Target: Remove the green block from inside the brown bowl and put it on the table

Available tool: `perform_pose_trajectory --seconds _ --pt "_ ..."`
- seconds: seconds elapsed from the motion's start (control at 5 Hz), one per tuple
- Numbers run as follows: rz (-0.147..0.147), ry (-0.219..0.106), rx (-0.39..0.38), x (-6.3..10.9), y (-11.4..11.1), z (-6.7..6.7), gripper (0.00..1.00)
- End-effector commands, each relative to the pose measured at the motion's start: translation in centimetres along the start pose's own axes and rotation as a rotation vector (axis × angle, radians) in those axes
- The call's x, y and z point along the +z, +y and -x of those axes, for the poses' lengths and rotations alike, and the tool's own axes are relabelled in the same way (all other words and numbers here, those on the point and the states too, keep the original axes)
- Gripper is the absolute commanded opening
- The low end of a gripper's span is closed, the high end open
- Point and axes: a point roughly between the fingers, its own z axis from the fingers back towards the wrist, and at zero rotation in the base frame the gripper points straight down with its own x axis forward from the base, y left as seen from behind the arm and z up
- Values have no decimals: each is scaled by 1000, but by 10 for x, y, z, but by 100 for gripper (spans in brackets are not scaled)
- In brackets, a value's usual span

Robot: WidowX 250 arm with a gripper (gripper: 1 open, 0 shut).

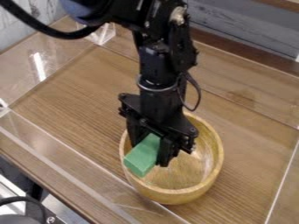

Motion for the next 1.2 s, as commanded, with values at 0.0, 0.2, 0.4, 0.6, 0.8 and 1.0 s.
perform_pose_trajectory --seconds 0.0,0.2,0.4,0.6,0.8,1.0 --pt "8 -64 12 16 2 -9 0" --pt "9 -68 18 18 4 -8 0" --pt "12 -71 17 21 7 -7 0" --pt "12 -77 15 22 12 -5 0" --pt "12 -85 12 23 17 -2 0" --pt "11 -89 9 21 22 1 0"
